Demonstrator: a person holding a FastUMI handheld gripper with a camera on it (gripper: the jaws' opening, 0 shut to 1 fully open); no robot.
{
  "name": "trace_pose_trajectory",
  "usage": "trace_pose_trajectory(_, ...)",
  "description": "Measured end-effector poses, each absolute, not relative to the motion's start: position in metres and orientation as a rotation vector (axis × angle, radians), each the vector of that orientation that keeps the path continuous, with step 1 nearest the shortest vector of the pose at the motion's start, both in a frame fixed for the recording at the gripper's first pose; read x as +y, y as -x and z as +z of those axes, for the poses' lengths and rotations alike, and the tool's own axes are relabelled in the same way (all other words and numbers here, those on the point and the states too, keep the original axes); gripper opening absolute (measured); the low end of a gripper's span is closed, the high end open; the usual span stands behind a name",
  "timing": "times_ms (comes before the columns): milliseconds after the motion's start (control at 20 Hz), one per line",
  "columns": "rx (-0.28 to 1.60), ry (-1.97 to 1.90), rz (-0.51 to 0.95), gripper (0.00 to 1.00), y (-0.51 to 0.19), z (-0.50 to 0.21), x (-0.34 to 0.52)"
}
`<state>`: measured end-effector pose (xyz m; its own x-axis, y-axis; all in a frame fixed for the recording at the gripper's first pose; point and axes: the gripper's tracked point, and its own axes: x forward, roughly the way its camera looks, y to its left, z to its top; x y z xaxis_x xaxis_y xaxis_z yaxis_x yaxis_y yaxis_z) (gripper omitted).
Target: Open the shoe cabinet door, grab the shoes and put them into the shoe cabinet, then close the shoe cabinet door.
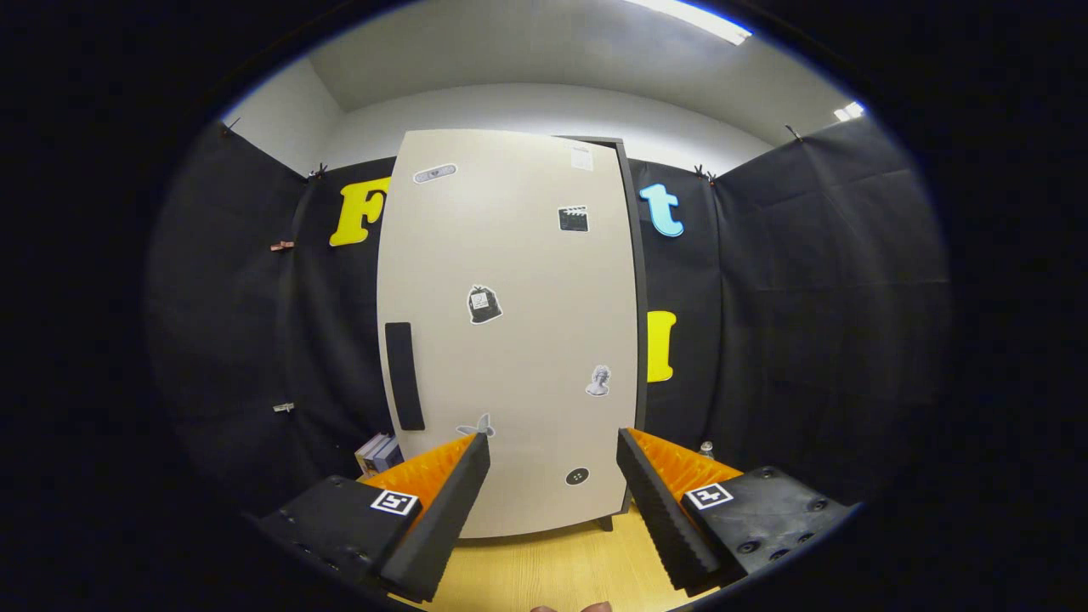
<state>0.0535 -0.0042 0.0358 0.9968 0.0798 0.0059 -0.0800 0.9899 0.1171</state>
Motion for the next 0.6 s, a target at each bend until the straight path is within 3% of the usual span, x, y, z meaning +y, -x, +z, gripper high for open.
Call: trace_pose_trajectory(600, 0.005, -0.099, 0.089, 0.98, -0.0484, 0.0326, -0.0054)
